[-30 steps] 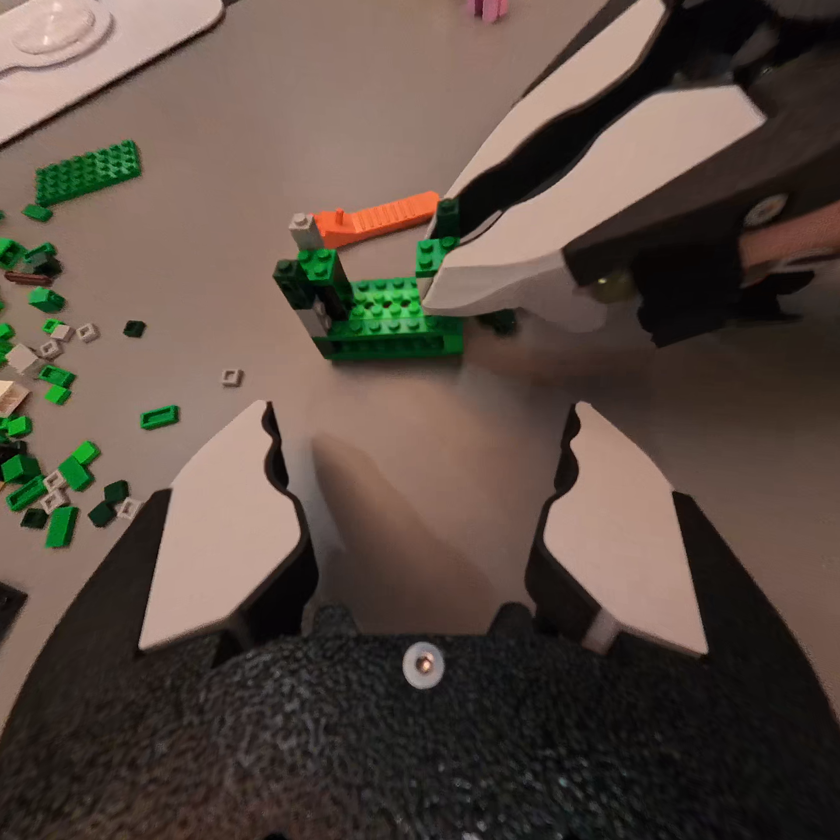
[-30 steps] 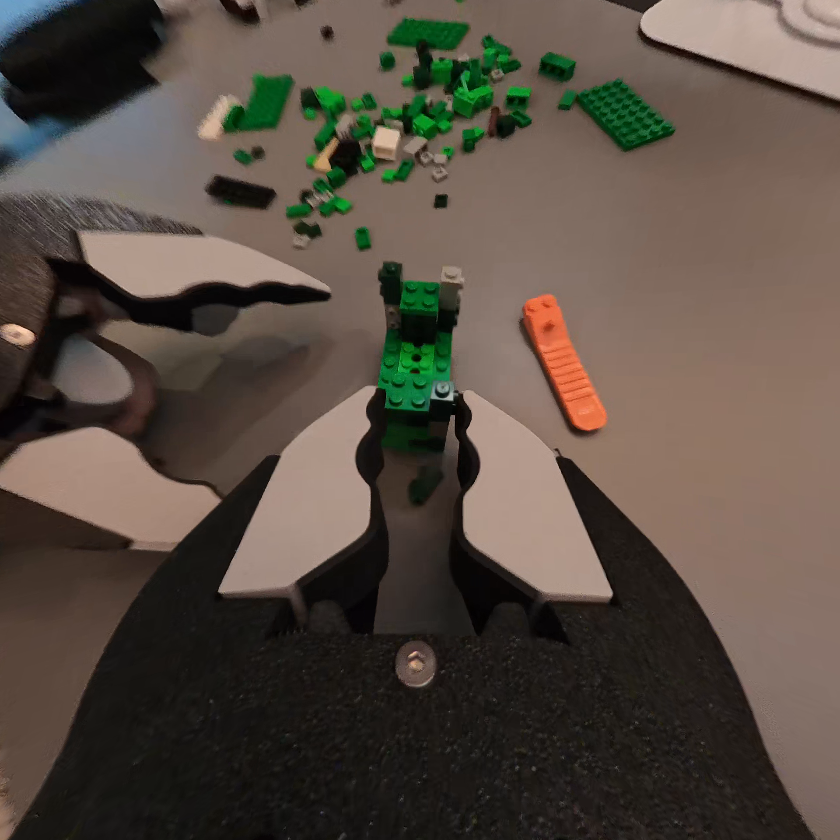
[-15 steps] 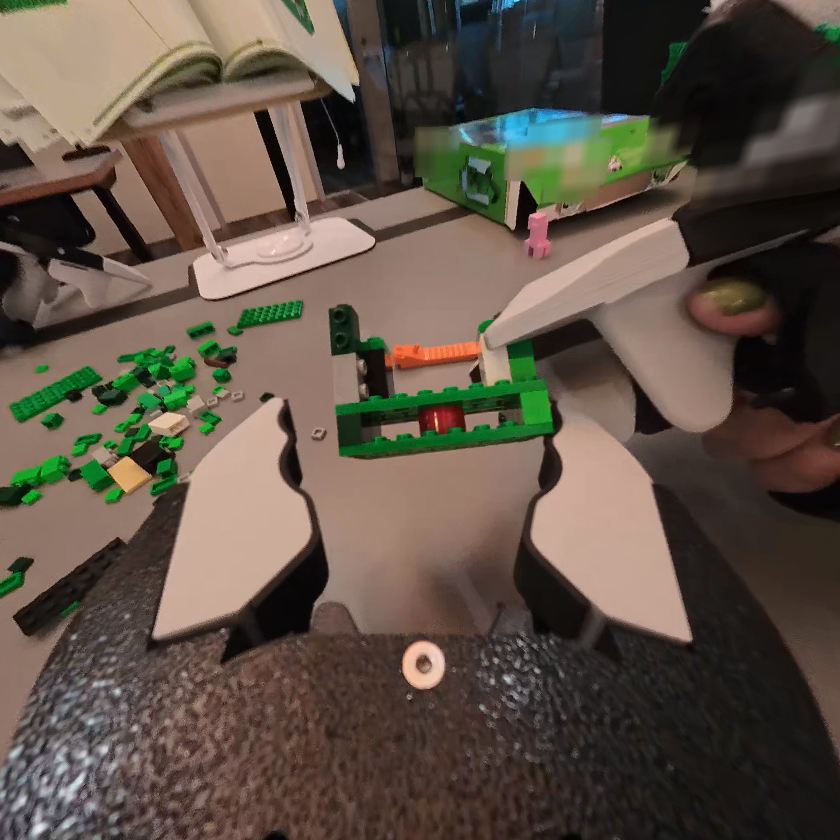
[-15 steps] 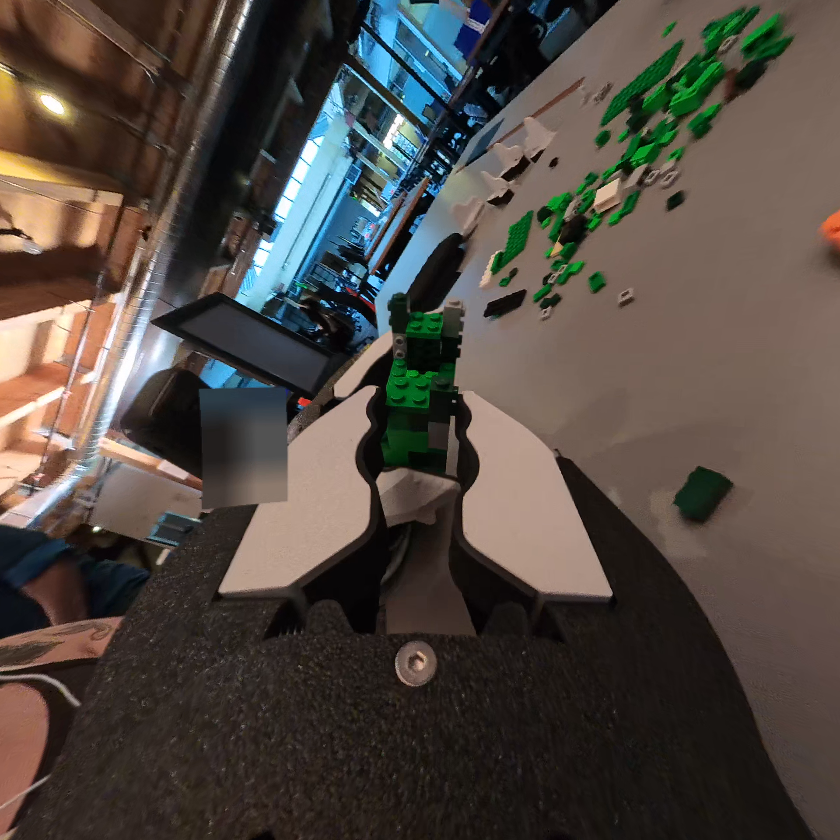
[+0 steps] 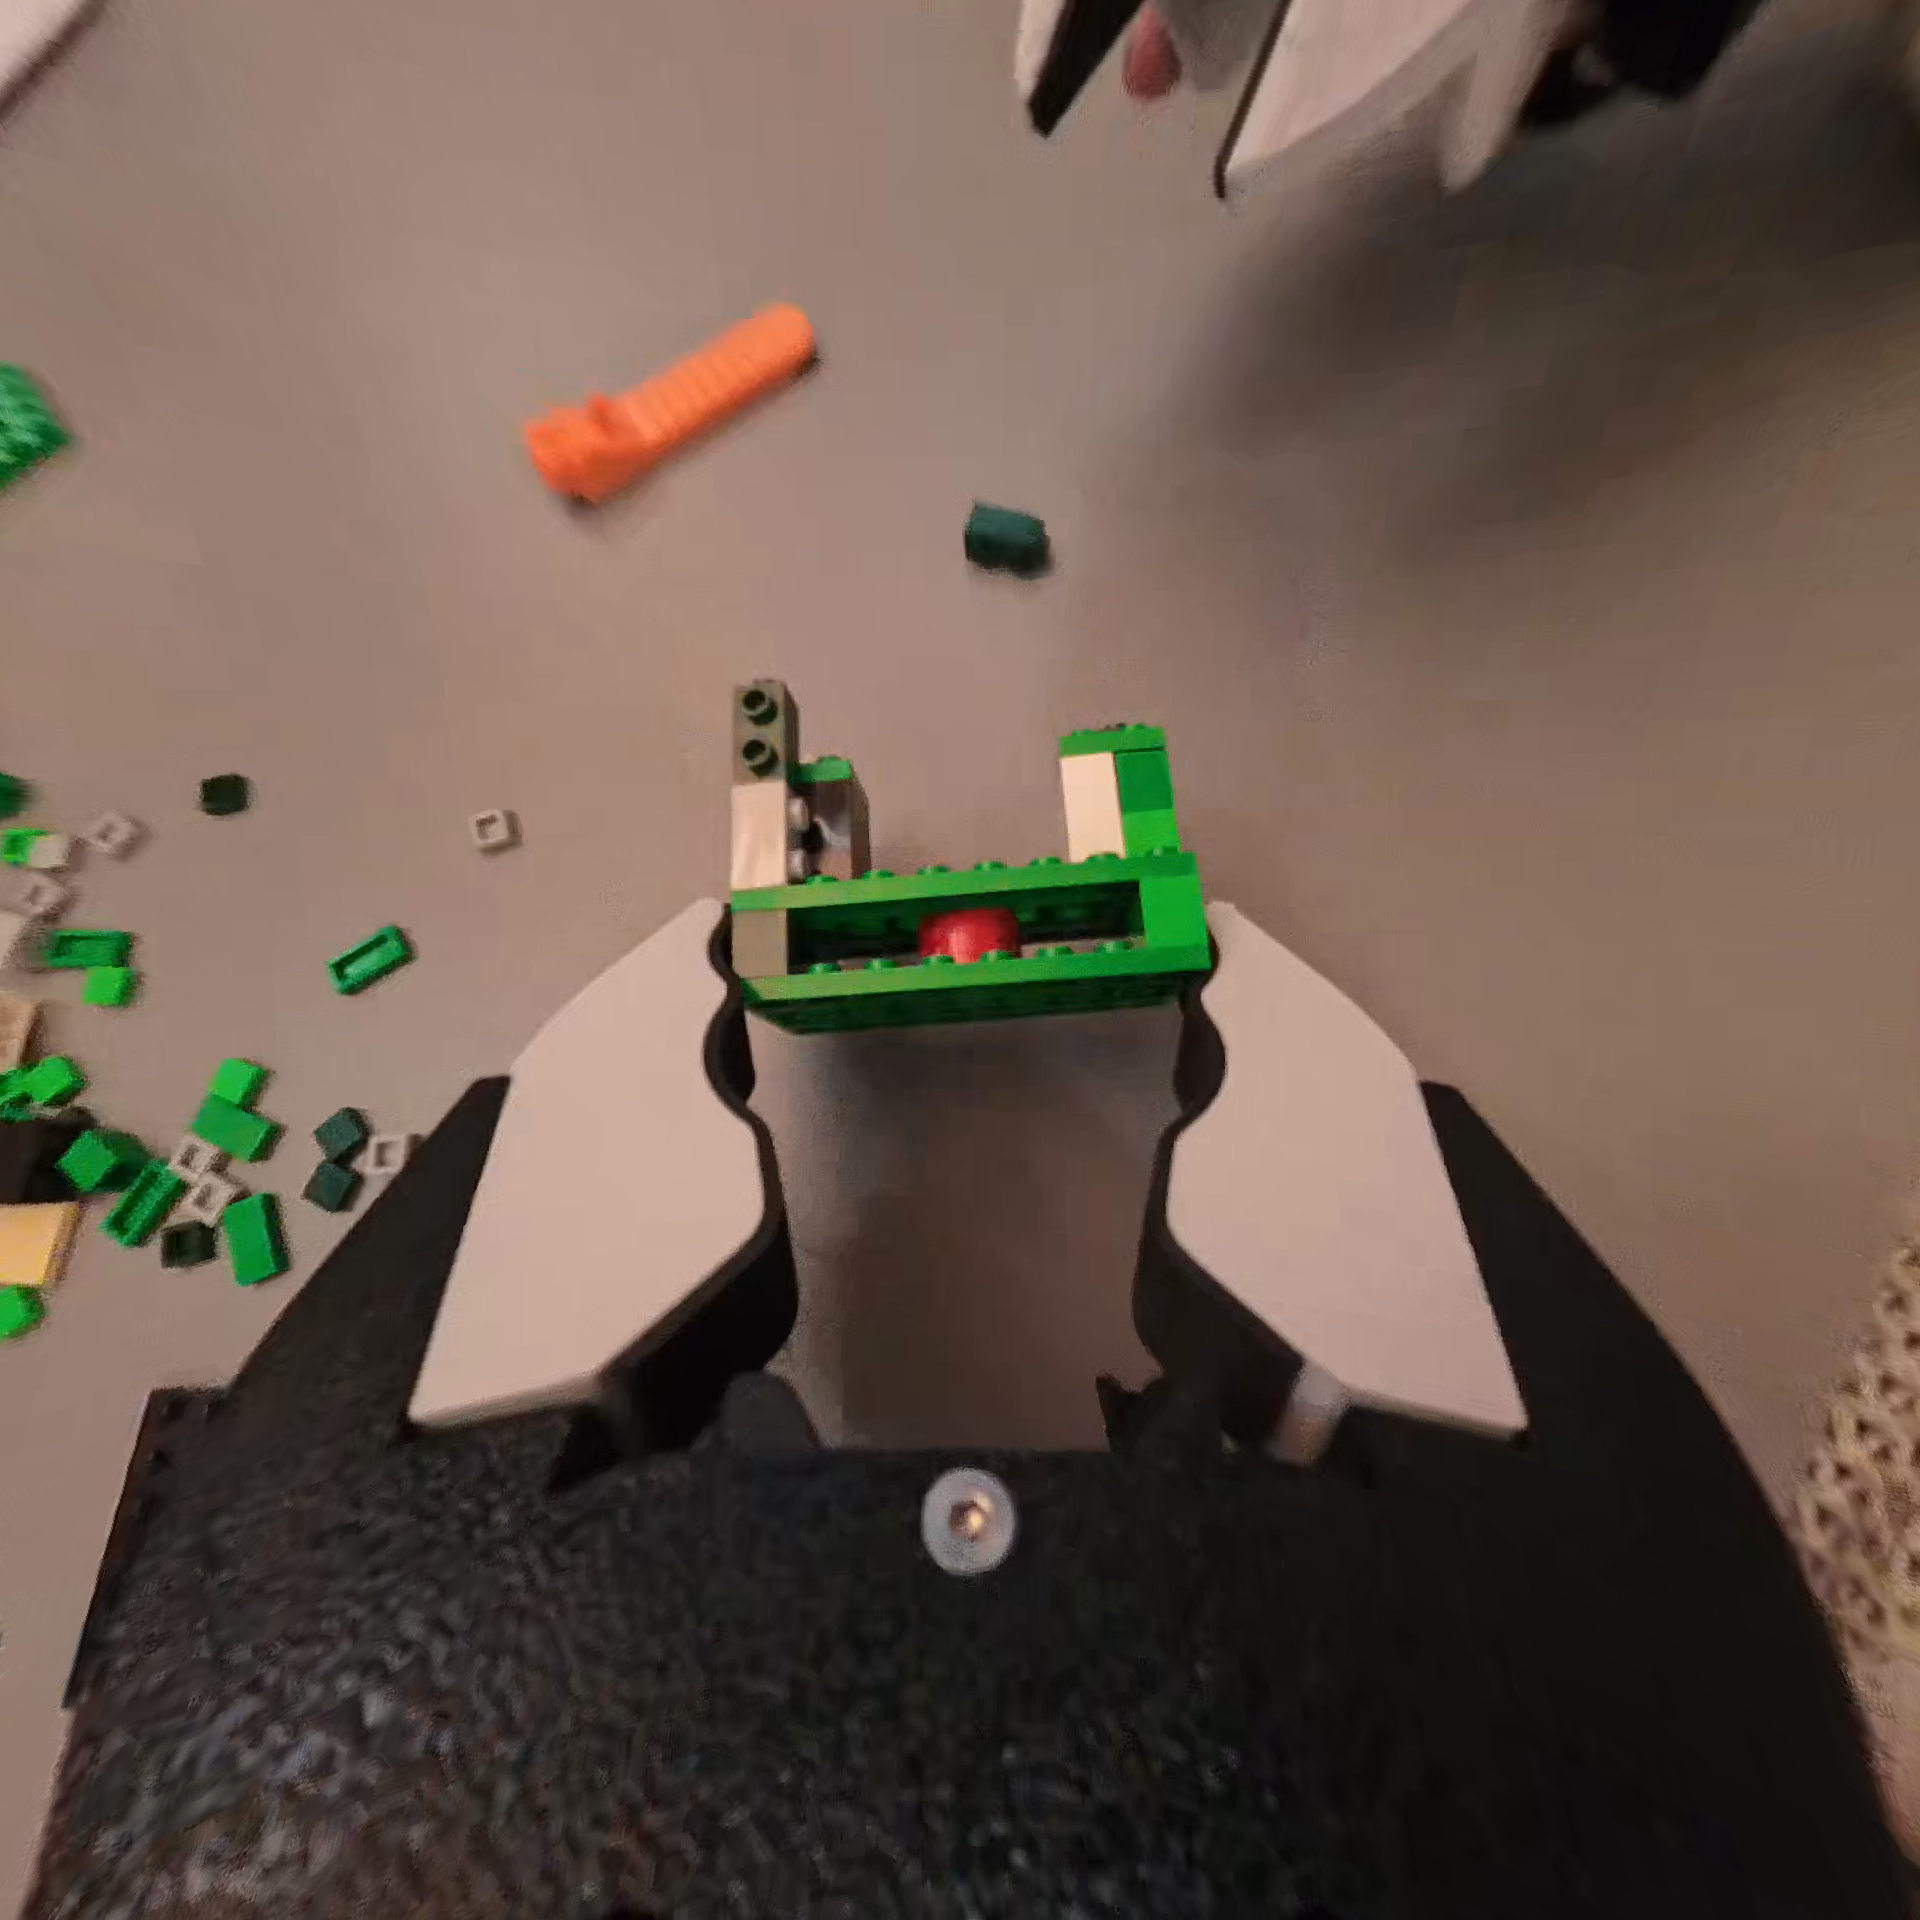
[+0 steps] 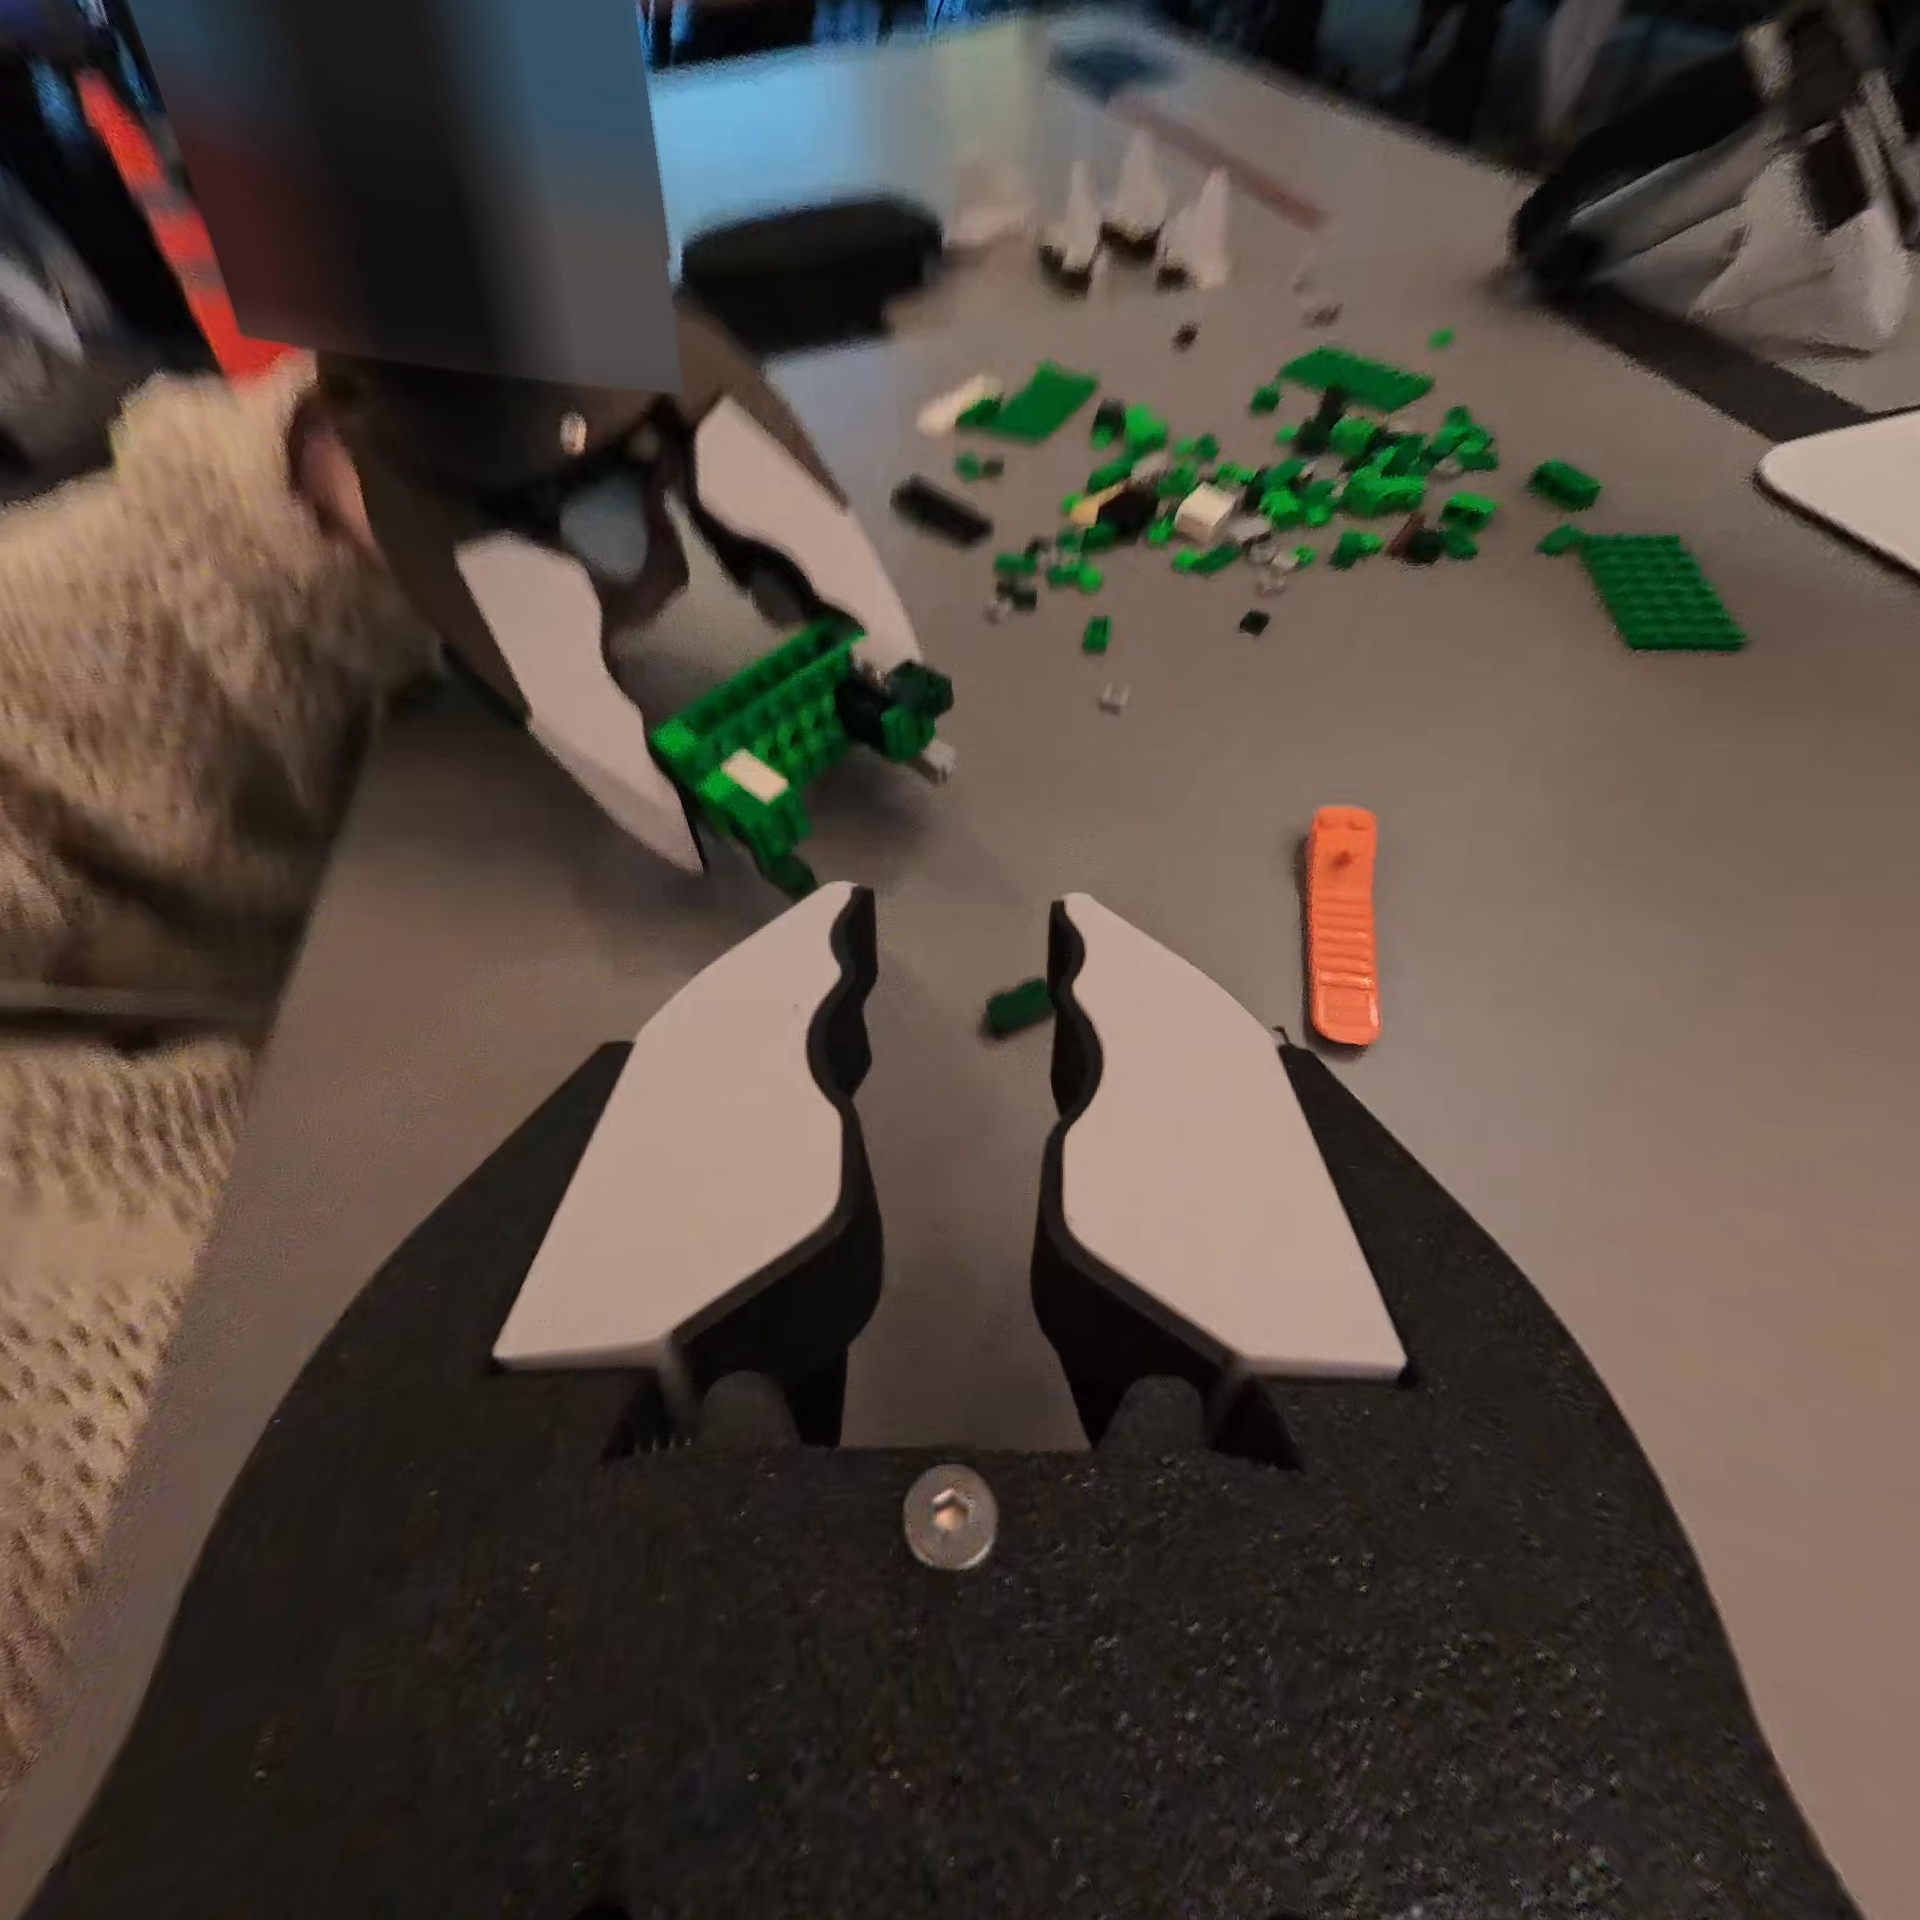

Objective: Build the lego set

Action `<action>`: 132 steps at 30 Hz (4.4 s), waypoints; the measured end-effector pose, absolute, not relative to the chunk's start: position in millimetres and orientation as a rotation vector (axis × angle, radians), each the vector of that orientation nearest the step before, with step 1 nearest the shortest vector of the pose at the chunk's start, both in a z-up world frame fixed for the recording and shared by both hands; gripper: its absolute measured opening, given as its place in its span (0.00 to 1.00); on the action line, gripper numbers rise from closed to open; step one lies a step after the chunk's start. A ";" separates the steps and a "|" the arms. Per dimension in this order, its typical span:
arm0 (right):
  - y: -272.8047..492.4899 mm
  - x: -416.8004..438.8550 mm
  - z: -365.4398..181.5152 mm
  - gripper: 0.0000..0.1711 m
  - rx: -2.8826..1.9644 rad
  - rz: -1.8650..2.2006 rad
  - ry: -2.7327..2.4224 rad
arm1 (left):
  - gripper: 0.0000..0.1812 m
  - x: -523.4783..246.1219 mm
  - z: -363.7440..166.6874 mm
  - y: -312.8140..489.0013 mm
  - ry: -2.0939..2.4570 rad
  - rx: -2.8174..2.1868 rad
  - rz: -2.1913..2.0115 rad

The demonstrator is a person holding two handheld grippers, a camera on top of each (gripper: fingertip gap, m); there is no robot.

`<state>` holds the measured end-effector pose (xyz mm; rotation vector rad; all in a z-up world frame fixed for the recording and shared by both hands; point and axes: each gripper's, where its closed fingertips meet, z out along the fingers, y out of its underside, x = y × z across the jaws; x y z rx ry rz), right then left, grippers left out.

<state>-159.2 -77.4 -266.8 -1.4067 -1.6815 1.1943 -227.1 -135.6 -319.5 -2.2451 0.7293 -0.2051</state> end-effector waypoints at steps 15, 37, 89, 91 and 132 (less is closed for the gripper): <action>-74.9 -171.0 -323.3 0.18 -1.231 0.744 -2.095 | 0.54 -215.0 -314.0 -158.7 0.597 -2.149 -0.322; -121.8 -141.3 -247.6 0.10 -1.055 2.156 -2.128 | 0.20 -150.4 -253.6 -106.2 1.197 -1.457 0.525; -147.9 -198.6 -290.9 0.04 -0.686 1.453 -2.319 | 0.32 -228.4 -295.8 -149.3 0.710 -1.999 -0.125; -148.8 -197.9 -292.7 0.04 -0.667 1.458 -2.347 | 0.26 -226.9 -294.4 -152.2 0.714 -1.981 -0.099; -147.6 -199.5 -306.4 0.05 -0.596 1.305 -2.426 | 0.01 -210.3 -303.7 -162.5 0.738 -1.939 -0.111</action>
